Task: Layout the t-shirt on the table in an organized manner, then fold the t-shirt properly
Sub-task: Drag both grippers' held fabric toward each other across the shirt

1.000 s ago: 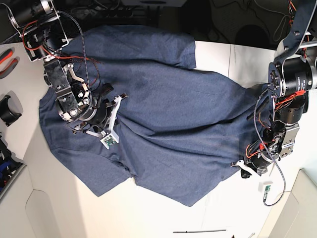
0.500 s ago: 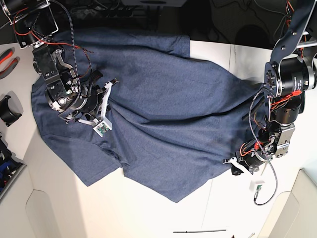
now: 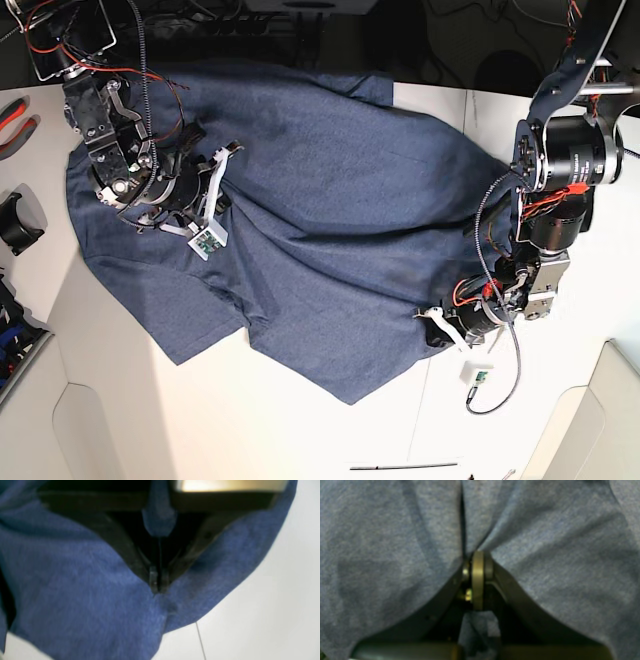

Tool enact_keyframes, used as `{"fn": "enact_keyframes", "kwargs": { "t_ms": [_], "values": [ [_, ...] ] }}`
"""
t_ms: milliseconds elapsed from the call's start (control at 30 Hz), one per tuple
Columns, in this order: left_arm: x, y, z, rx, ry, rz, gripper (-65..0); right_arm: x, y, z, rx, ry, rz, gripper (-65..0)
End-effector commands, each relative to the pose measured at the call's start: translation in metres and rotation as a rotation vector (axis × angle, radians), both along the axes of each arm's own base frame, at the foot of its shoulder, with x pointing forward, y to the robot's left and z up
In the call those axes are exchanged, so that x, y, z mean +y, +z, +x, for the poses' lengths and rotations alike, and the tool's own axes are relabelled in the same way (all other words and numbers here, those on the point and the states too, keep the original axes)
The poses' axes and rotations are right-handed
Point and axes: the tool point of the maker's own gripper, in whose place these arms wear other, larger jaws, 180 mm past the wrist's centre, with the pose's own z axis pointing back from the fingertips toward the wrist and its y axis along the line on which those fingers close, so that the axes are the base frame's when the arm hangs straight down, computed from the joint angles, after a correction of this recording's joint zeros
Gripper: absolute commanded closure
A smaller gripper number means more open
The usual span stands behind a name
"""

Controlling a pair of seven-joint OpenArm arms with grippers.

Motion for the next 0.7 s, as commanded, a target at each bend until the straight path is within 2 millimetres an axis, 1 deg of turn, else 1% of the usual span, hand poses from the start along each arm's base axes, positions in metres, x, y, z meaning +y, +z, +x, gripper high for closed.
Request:
{"fn": "enact_keyframes", "kwargs": {
  "t_ms": [0, 100, 167, 233, 367, 500, 600, 667],
  "values": [
    [0.002, 0.019, 0.015, -0.05, -0.018, 0.016, 0.0, -0.026, -0.026, -0.071, 0.252, 0.081, -0.156, 0.0],
    [-0.003, 0.003, 0.004, 0.009, -0.072, 0.099, 0.0, -0.022, -0.022, -0.065, 0.231, 0.086, -0.148, 0.0],
    [0.002, -0.008, -0.002, 0.046, -0.066, 0.166, 0.0, -0.019, -0.018, -0.061, 0.213, 0.091, -0.14, 0.0],
    [0.004, -0.021, -0.012, 0.107, -0.085, 0.217, 0.0, -0.015, -0.014, -0.056, 0.194, 0.095, -0.132, 0.0],
    [0.005, -0.054, -0.048, 0.269, -0.145, 0.285, 0.0, -0.008, -0.005, -0.047, 0.153, 0.104, -0.111, 0.0],
    [-0.001, -0.083, -0.092, 0.416, -0.234, 0.286, 0.0, -0.004, 0.002, -0.036, 0.109, 0.071, -0.102, 0.0],
    [-0.004, -0.096, -0.119, 0.516, -0.258, 0.252, 0.0, -0.004, 0.006, -0.025, 0.083, 0.059, -0.102, 0.0],
    [-0.014, -0.097, -0.132, 0.568, -0.283, 0.171, 0.0, -0.004, 0.01, -0.015, 0.061, 0.051, -0.103, 0.0]
  ]
}}
